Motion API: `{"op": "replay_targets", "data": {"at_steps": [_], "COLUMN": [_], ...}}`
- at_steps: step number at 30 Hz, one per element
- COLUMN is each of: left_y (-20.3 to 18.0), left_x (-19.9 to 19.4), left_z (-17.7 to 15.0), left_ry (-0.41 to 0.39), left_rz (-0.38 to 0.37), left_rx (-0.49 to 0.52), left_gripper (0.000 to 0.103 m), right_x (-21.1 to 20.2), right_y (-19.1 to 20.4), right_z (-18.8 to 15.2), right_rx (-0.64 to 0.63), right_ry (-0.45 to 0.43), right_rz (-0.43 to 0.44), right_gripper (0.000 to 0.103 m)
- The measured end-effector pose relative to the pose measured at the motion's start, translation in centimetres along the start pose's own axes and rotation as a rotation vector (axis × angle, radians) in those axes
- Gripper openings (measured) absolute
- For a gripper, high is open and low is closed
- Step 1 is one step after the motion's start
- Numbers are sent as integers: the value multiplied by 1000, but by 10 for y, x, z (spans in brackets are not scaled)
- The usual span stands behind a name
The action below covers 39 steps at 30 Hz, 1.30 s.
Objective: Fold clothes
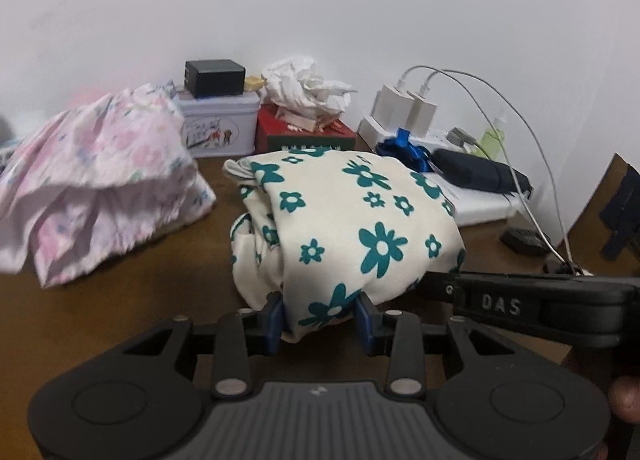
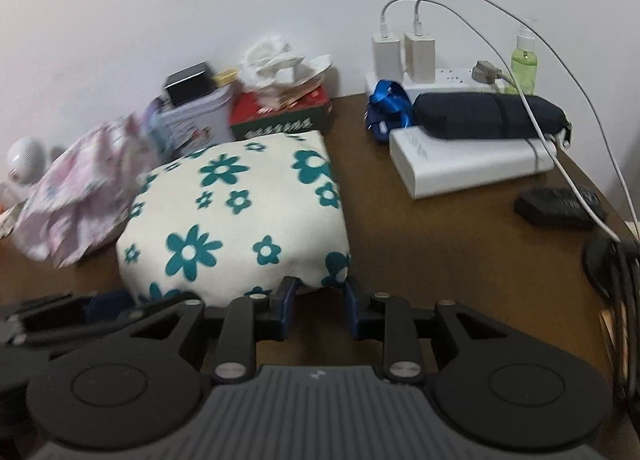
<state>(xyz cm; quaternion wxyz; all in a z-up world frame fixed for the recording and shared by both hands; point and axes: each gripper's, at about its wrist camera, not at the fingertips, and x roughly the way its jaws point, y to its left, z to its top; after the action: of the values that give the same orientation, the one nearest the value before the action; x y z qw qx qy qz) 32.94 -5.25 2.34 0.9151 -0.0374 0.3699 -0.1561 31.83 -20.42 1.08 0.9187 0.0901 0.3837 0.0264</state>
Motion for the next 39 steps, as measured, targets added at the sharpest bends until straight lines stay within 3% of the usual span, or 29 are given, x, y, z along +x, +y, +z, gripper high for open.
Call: {"op": "replay_targets", "data": {"at_steps": [6,9,11,14,15,18,20,21,24,27,32,36,39], "left_y": [9,8,1,-13,-18,-26,-32,-33,-36,-33,-26,-36,-44], "left_x": [19,13,-2,-39,-57,-117,-155,-171,-215,-245,-261,-255,-244], "left_z": [15,10,4,-5,-8,-20,-38,-51,-94,-144,-213,-242,-245], "left_ry": [-20,-45,-28,-39,-61,-138,-174,-185,-183,-194,-149,-125,-114], "left_rz": [21,45,56,72,86,144,180,190,231,263,345,370,373], "left_rx": [-14,-4,20,44,41,6,22,31,21,-35,-103,-77,-46], "left_gripper": [36,38,40,44,50,66,78,83,87,91,94,94,94], "right_x": [23,24,20,-16,-33,-83,-117,-133,-171,-193,-207,-215,-216], "right_y": [7,7,7,10,13,21,25,27,28,23,11,5,5], "right_z": [18,18,18,16,13,-3,-18,-26,-66,-113,-186,-226,-242], "right_rx": [-29,-34,-32,-15,-19,-38,-61,-72,-133,-180,-188,-192,-181], "right_ry": [-13,-13,-14,-65,-87,-145,-175,-190,-213,-175,-106,-88,-85], "right_rz": [-10,-4,4,24,34,51,46,44,34,47,75,64,51], "right_gripper": [27,39,40,67,77,83,92,102,103,103,103,103,103]}}
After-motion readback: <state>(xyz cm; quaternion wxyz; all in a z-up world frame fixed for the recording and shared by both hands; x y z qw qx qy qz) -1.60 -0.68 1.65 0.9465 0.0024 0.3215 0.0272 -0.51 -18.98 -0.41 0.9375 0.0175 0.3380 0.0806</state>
